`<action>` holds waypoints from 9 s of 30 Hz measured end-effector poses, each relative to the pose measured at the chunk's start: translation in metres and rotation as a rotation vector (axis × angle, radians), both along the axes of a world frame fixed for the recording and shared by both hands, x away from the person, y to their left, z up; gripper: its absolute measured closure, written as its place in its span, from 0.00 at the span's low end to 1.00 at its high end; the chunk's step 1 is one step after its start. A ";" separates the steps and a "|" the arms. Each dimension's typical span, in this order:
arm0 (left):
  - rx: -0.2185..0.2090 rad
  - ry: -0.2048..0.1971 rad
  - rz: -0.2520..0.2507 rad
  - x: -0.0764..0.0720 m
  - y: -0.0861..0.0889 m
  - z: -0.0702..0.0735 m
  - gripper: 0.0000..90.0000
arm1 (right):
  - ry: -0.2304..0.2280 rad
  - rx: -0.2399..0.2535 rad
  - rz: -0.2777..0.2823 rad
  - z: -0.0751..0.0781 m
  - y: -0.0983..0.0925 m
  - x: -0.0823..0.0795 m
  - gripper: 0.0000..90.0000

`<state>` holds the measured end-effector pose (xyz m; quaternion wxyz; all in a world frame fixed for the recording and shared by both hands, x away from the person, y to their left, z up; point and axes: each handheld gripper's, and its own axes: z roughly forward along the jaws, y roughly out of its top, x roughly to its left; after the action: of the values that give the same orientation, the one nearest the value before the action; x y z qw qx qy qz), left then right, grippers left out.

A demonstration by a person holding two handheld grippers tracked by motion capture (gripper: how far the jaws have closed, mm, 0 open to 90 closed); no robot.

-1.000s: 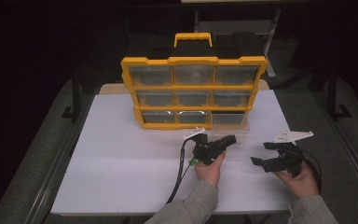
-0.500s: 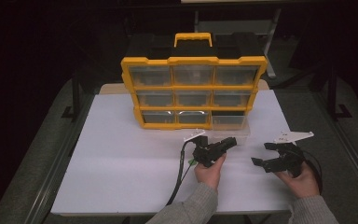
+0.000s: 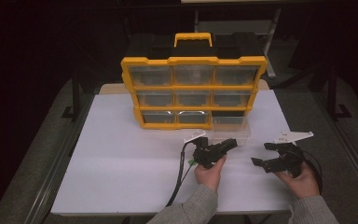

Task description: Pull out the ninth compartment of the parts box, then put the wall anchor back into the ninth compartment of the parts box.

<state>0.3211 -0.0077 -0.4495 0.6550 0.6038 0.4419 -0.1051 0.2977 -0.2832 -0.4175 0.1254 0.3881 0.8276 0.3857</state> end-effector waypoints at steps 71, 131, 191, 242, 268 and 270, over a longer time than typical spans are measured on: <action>0.950 -0.527 -0.551 0.047 -0.011 0.103 0.60 | 0.011 -0.004 0.009 -0.002 0.001 0.000 0.17; 1.008 -0.505 -0.668 0.045 -0.024 0.096 0.63 | 0.018 -0.011 0.027 -0.004 0.004 0.000 0.17; 0.908 -0.494 -0.503 0.007 0.082 0.126 0.46 | 0.045 -0.026 0.056 0.002 0.011 -0.011 0.18; 0.907 -0.353 -0.244 -0.041 0.217 0.084 0.32 | 0.024 -0.058 0.213 0.023 0.041 -0.022 0.26; 0.888 -0.347 -0.180 -0.055 0.237 0.067 0.30 | 0.011 -0.107 0.433 0.044 0.114 -0.017 0.39; 0.890 -0.345 -0.178 -0.055 0.238 0.065 0.30 | 0.016 -0.110 0.457 0.043 0.123 -0.014 0.40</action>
<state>0.2665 0.2307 -0.3841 0.3856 0.8695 0.2753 0.1400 0.2836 -0.1602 -0.3747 0.0491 0.1865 0.9146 0.3553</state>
